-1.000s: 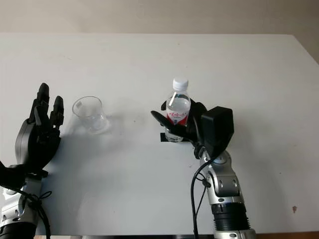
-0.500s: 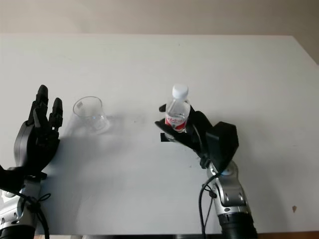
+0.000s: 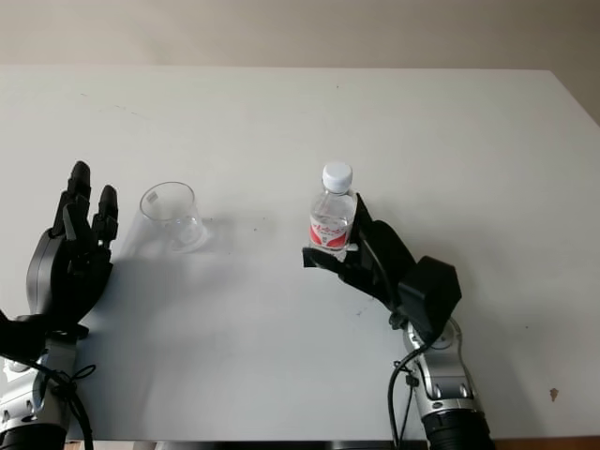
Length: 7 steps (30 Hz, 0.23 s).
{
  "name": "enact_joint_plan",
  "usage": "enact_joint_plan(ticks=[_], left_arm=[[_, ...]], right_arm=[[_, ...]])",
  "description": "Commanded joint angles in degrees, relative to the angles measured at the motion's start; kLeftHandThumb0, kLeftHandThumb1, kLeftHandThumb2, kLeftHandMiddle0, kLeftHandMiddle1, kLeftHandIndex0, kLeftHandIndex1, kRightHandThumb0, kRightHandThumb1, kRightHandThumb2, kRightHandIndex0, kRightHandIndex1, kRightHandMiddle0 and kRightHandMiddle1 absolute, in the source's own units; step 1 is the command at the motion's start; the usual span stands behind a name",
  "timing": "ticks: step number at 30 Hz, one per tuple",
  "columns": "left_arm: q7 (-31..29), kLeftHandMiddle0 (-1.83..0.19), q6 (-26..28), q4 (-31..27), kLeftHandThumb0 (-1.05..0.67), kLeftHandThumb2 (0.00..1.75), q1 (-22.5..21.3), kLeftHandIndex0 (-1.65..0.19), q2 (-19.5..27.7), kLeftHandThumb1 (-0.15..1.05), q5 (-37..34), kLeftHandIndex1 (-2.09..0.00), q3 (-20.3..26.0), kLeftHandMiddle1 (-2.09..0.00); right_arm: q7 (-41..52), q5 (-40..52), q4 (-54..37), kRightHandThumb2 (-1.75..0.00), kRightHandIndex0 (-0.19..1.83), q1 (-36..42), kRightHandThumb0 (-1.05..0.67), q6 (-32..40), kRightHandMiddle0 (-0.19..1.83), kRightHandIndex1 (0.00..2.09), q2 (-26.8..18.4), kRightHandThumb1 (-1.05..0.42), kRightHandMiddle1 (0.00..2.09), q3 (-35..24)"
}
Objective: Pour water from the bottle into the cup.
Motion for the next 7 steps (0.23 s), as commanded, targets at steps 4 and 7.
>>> enact_joint_plan(ticks=[4, 7], left_arm=[[-0.2, 0.19, 0.3, 0.9, -0.81, 0.68, 1.3, 0.19, 0.0, 1.05, 0.1, 0.0, -0.1, 0.0], [-0.3, 0.19, 0.4, 0.2, -0.81, 0.68, 2.0, 0.19, 0.0, 1.05, 0.1, 0.0, -0.1, 0.0]], right_arm=[[-1.9, 0.4, -3.6, -0.07, -0.19, 3.6, -0.96, -3.4, -0.19, 0.0, 0.4, -1.02, 0.0, -0.5], [-2.4, 2.4, -6.7, -0.06, -0.19, 4.7, -0.93, -4.5, -0.19, 0.0, 1.7, -1.02, 0.0, -0.6]])
